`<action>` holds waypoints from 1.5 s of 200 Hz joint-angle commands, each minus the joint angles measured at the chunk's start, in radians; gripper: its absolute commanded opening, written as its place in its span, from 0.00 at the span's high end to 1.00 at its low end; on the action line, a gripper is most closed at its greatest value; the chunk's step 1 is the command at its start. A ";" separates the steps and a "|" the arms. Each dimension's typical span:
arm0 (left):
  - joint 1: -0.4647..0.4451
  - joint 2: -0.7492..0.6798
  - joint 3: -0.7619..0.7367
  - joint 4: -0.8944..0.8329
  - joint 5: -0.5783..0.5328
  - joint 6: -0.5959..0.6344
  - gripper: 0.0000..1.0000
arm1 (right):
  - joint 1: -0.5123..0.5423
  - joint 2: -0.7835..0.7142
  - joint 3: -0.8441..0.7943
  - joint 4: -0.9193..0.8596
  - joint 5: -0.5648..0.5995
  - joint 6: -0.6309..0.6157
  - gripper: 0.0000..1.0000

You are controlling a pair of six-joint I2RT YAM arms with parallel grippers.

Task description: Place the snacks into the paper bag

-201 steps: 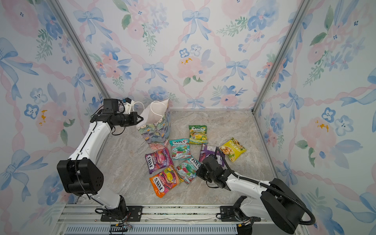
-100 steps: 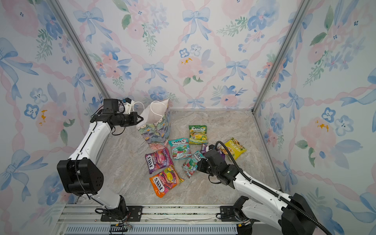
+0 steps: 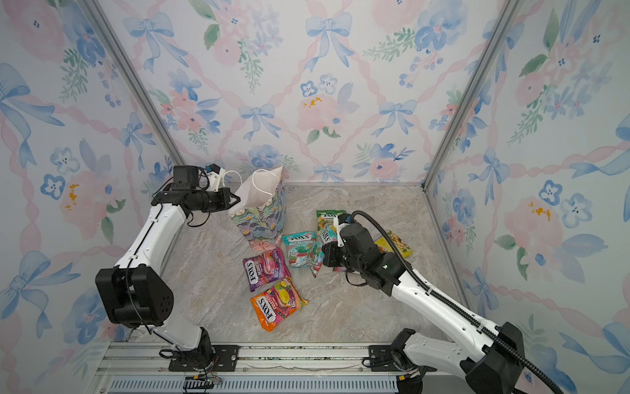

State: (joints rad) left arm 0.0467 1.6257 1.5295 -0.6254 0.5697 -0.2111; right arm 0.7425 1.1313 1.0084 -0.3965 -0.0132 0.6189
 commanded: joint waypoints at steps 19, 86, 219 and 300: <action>0.007 -0.012 -0.016 -0.025 0.004 -0.006 1.00 | 0.022 0.067 0.192 -0.001 0.027 -0.142 1.00; 0.004 -0.009 -0.012 -0.025 0.006 -0.015 1.00 | 0.118 0.198 0.463 -0.032 0.025 -0.252 1.00; 0.004 -0.022 -0.014 -0.025 0.016 -0.020 1.00 | 0.251 0.650 1.157 -0.213 0.018 -0.445 1.00; 0.006 -0.032 -0.017 -0.025 0.007 -0.014 1.00 | 0.206 0.957 1.598 -0.342 0.041 -0.508 1.00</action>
State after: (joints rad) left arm 0.0467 1.6241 1.5295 -0.6262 0.5766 -0.2214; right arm 0.9722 2.0300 2.4882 -0.7078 0.0093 0.1452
